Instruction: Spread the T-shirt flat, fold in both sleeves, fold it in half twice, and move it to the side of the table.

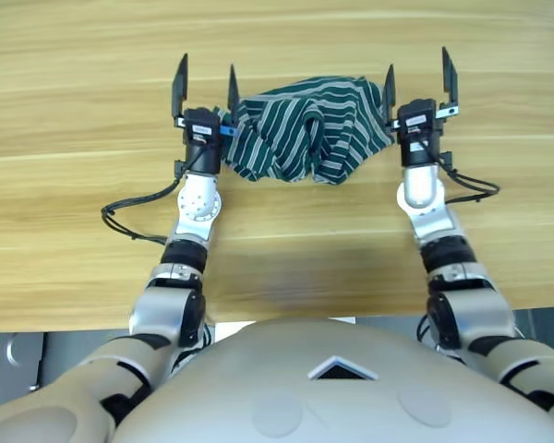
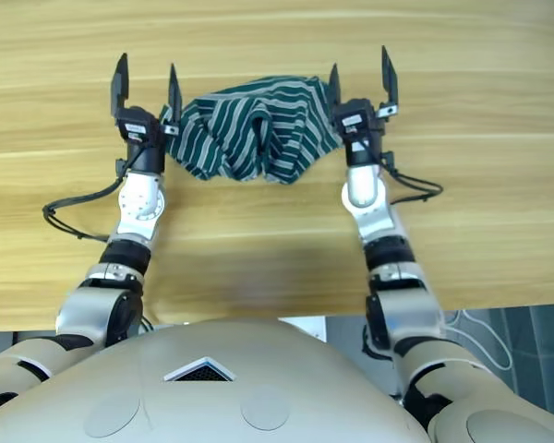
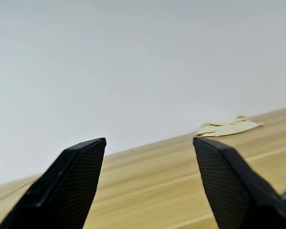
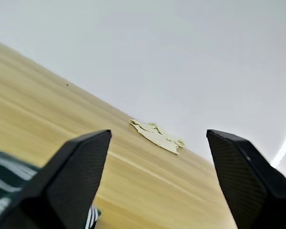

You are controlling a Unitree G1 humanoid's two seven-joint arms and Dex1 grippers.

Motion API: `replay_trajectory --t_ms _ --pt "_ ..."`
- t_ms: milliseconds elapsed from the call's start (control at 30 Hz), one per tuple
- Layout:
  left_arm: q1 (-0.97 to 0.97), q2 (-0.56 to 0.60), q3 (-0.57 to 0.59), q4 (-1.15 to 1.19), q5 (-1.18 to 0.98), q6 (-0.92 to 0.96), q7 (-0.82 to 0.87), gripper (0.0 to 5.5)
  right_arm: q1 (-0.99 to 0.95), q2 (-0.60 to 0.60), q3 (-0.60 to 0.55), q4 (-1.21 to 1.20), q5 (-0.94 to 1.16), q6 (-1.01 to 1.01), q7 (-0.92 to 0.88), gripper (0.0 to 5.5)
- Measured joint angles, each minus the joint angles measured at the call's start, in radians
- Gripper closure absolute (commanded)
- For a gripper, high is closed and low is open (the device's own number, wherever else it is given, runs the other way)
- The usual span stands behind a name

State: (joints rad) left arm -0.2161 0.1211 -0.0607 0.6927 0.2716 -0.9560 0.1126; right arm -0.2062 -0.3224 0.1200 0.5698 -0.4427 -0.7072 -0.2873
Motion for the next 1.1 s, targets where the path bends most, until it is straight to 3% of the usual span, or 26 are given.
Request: replay_trajectory --t_ms 200,267,433,667,867,1100 --pt "0.261 0.297 -0.120 -0.428 0.057 0.045 -0.322 2.09 0.380 -0.344 0.064 -0.471 -0.102 -0.009 0.376 1.82" --pt "0.291 0.352 -0.139 -0.520 0.060 0.093 -0.395 2.09 0.413 -0.381 0.088 -0.538 -0.111 0.018 0.466 1.82" --pt "0.327 0.402 -0.161 -0.592 0.167 0.201 -0.445 2.09 0.393 -0.403 0.115 -0.546 -0.169 0.073 0.532 1.82" --pt "0.329 0.408 -0.171 -0.589 0.290 0.261 -0.406 2.09 0.176 -0.322 0.207 -0.349 -0.301 0.125 0.425 1.82" --pt "0.326 0.409 -0.203 -0.574 0.295 0.266 -0.392 2.09 0.026 -0.301 0.282 -0.170 -0.340 0.118 0.338 1.82" --pt "0.312 0.410 -0.208 -0.573 0.290 0.265 -0.388 2.13 0.016 -0.300 0.303 -0.152 -0.331 0.115 0.311 1.96"
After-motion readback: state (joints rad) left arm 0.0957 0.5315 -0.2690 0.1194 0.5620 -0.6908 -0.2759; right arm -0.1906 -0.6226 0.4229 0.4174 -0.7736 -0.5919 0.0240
